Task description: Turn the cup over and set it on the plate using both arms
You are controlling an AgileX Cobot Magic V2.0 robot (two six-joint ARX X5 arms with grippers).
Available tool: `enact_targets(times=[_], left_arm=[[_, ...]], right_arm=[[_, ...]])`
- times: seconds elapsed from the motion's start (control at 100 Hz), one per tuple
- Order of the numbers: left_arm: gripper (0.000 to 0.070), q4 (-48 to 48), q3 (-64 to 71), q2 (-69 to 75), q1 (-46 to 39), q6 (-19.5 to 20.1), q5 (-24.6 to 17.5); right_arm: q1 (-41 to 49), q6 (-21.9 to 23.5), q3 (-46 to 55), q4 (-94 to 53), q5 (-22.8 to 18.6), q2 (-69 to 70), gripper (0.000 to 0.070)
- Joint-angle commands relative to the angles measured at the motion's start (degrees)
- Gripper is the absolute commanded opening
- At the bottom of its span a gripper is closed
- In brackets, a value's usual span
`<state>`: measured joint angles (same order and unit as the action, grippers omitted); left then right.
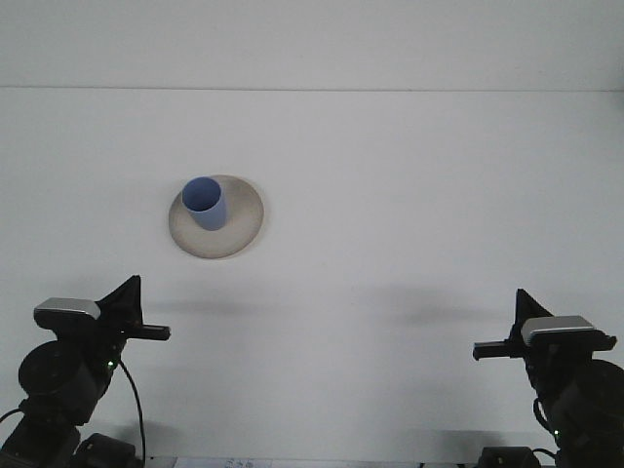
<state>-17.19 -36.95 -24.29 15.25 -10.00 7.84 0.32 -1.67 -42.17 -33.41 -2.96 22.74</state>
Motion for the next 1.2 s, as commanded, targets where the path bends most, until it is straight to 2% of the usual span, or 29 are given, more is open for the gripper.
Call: enact_targets(times=[0.0, 0.5, 0.64, 0.75, 0.95, 1.1, 1.19], left_arm=[[0.0015, 0.6, -0.4, 0.1, 0.2, 0.5, 0.3], [0.0015, 0.6, -0.4, 0.4, 0.2, 0.7, 0.3], [0.0015, 1.5, 0.0, 1.8, 0.0, 6.5, 1.1], [0.0015, 8.1, 4.1, 4.3, -1.2, 9.0, 1.1], [0.0015, 23.3, 18.6, 11.2, -4.9, 9.6, -0.9], [0.0015, 27.7, 27.7, 16.2, -7.1, 12.7, -4.8], [0.0015, 27.8, 31.3, 19.1, -8.2, 13.0, -5.2]], right_arm=[[0.0, 0.4, -0.7, 0.8, 0.0, 0.2, 0.0000], [0.0, 0.4, -0.7, 0.8, 0.0, 0.2, 0.0000], [0.0, 0.4, -0.7, 0.8, 0.0, 0.2, 0.0000], [0.0, 0.4, -0.7, 0.8, 0.0, 0.2, 0.0000], [0.0, 0.4, -0.7, 0.8, 0.0, 0.2, 0.0000], [0.0, 0.4, -0.7, 0.8, 0.0, 0.2, 0.0000], [0.0, 0.4, -0.7, 0.8, 0.0, 0.2, 0.0000]])
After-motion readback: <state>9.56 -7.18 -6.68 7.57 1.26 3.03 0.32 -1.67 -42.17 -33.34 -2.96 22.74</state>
